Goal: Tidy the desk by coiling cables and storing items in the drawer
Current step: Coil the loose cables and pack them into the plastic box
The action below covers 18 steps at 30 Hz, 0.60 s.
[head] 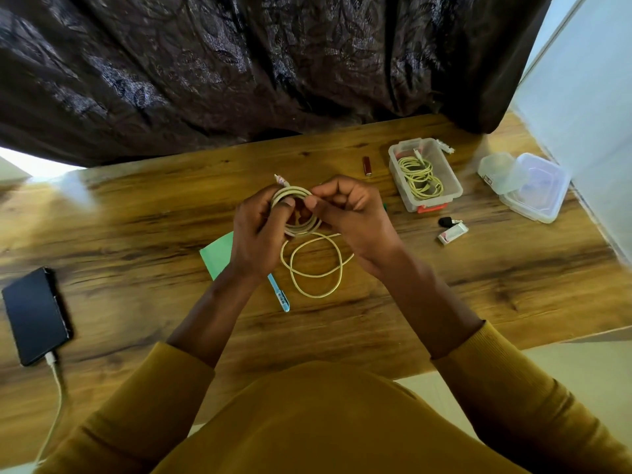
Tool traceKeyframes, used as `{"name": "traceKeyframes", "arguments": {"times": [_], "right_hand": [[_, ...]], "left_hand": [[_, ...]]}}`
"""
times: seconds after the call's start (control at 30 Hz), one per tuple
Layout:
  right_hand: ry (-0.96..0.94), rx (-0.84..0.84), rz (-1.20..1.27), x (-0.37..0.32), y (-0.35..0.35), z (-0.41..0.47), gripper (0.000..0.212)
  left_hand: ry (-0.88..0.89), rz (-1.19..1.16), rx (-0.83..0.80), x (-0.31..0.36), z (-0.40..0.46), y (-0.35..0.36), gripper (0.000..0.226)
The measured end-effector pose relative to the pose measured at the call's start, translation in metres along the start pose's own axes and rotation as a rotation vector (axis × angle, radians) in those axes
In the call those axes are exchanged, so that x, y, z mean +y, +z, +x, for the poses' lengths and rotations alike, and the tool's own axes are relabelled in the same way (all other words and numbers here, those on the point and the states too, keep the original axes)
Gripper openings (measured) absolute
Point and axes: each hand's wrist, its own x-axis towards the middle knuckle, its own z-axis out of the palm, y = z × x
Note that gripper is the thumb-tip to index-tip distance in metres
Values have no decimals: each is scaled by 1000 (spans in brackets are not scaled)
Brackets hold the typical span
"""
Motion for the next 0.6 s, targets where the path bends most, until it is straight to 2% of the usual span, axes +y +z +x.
{"name": "traceKeyframes", "arguments": {"times": [0.1,0.2,0.4,0.6], "right_hand": [[-12,43,-24,5,-1,1,18],[-28,63,-47,10,-2,0,17],[-40,108,-147,8,-3,2,8],[-29,102,-241,14,-2,2,8]], "left_hand": [[-170,-177,-24,6,5,3,37],[-284,-191,45,7,9,2,33],[-244,-136,32,9,10,-5,13],[-191,44,78,3,14,-5,15]]}}
